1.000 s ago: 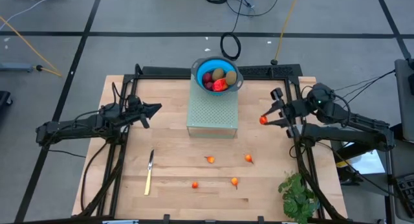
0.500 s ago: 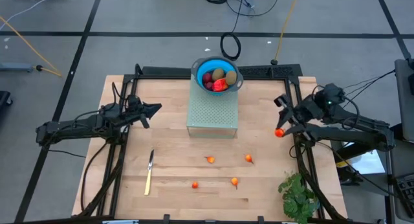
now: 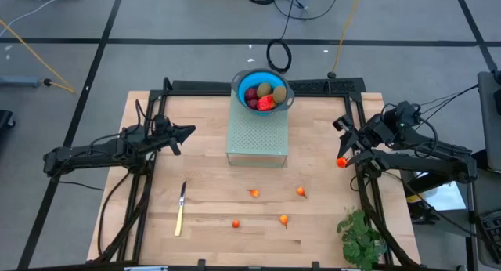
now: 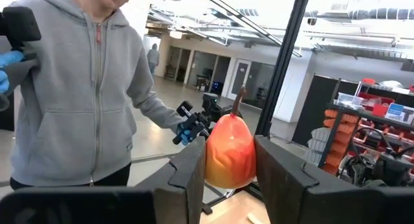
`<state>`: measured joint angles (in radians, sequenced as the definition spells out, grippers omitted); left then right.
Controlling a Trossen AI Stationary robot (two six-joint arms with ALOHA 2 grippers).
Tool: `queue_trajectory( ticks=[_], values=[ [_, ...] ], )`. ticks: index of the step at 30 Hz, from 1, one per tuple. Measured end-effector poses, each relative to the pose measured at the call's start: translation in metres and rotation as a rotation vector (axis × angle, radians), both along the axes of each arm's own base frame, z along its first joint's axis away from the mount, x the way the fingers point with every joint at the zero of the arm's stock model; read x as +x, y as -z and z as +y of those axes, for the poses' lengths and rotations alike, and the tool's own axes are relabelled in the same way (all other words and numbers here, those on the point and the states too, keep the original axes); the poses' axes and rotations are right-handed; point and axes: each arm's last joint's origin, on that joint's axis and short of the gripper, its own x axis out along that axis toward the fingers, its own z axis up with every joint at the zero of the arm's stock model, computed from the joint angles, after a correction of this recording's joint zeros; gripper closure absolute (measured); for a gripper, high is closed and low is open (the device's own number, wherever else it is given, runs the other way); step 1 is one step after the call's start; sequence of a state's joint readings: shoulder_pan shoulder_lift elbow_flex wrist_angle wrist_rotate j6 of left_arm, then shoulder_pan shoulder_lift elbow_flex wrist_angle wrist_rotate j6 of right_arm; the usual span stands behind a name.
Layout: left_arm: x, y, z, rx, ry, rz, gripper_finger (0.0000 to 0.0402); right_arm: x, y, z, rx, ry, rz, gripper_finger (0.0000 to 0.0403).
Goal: Pick & Place Fruit
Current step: Put the peach into the blue strainer bowl on the shelf
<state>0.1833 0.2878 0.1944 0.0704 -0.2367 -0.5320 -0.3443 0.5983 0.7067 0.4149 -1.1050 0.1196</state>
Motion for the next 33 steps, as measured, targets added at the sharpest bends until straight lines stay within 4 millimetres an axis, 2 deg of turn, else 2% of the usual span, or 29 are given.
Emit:
queue_trajectory(
  ticks=[4, 10, 19, 23, 33],
  values=[
    [0.000, 0.000, 0.000, -0.009, 0.000, -0.004, 0.0376, 0.001, -0.001, -0.001, 0.035, 0.055, 0.000, 0.0288],
    [0.000, 0.000, 0.000, -0.024, 0.001, -0.011, 0.0376, 0.015, 0.002, -0.011, 0.211, 0.290, 0.051, 0.0291],
    [0.000, 0.000, 0.000, -0.028, 0.000, -0.013, 0.0376, 0.046, 0.027, -0.033, 0.364, 0.673, 0.221, 0.0284],
    [0.000, 0.000, 0.000, -0.028, 0.000, -0.013, 0.0376, 0.060, 0.037, -0.040, 0.350, 0.780, 0.266, 0.0287],
    [0.000, 0.000, 0.000, -0.032, -0.001, -0.015, 0.0376, 0.088, 0.065, -0.055, 0.182, 0.987, 0.341, 0.0285]
  ],
)
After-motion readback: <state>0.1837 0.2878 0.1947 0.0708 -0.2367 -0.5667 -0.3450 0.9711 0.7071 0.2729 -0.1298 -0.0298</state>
